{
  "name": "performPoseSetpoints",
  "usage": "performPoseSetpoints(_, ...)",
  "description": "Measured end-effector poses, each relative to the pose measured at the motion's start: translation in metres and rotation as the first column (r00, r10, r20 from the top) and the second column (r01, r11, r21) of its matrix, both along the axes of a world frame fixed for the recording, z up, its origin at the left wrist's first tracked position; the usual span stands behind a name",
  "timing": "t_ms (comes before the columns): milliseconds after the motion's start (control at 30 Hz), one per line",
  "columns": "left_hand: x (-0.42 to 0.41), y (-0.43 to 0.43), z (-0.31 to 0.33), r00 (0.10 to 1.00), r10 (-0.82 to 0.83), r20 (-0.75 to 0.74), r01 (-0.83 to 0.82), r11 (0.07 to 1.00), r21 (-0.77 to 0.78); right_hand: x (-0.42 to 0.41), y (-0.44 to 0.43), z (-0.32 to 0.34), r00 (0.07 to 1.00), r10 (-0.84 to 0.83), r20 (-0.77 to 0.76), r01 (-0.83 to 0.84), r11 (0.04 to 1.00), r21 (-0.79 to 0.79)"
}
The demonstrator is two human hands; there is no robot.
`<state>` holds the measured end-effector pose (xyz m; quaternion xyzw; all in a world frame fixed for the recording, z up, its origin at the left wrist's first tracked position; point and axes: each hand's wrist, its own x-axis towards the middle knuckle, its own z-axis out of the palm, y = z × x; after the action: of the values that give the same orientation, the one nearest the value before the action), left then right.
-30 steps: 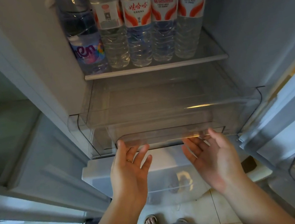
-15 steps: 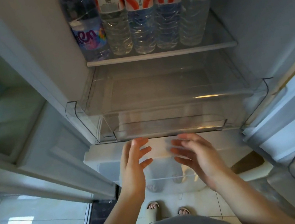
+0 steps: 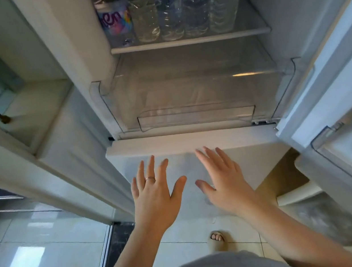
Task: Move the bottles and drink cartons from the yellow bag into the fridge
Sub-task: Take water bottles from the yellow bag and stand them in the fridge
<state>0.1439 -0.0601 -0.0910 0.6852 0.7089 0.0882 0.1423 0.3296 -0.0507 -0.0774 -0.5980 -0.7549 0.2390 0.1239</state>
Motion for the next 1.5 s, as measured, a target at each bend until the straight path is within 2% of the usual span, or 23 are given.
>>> performPoseSetpoints(100, -0.013, -0.030, -0.004, 0.998, -0.011, -0.062, 0.005, 0.996, -0.092, -0.011, -0.032, -0.004, 0.983, 0.031, 0.182, -0.016, 0.997, -0.081)
performPoseSetpoints(300, -0.034, -0.100, -0.013, 0.998, 0.009, -0.055, -0.017, 0.990, -0.141, -0.029, -0.102, -0.017, 0.959, 0.070, 0.274, -0.032, 0.990, -0.139)
performPoseSetpoints(500, -0.027, -0.162, -0.015, 0.994, 0.092, -0.055, -0.099, 0.985, -0.142, -0.023, -0.149, -0.022, 0.950, 0.146, 0.276, -0.102, 0.981, -0.165)
performPoseSetpoints(733, 0.016, -0.224, -0.018, 0.963, 0.265, -0.035, -0.268, 0.951, -0.156, 0.014, -0.177, -0.024, 0.924, 0.261, 0.280, -0.223, 0.961, -0.161)
performPoseSetpoints(900, 0.070, -0.276, -0.026, 0.889, 0.457, -0.010, -0.450, 0.873, -0.188, 0.052, -0.199, -0.031, 0.879, 0.388, 0.278, -0.338, 0.917, -0.212)
performPoseSetpoints(1133, 0.131, -0.362, -0.027, 0.780, 0.620, -0.079, -0.621, 0.752, -0.221, 0.076, -0.255, -0.028, 0.817, 0.518, 0.255, -0.462, 0.851, -0.248)
performPoseSetpoints(1333, 0.171, -0.434, -0.022, 0.689, 0.718, -0.098, -0.721, 0.666, -0.191, 0.097, -0.318, -0.022, 0.728, 0.627, 0.276, -0.602, 0.778, -0.180)
performPoseSetpoints(1500, 0.208, -0.496, -0.019, 0.652, 0.752, -0.098, -0.755, 0.630, -0.181, 0.137, -0.370, -0.025, 0.706, 0.652, 0.274, -0.640, 0.754, -0.145)
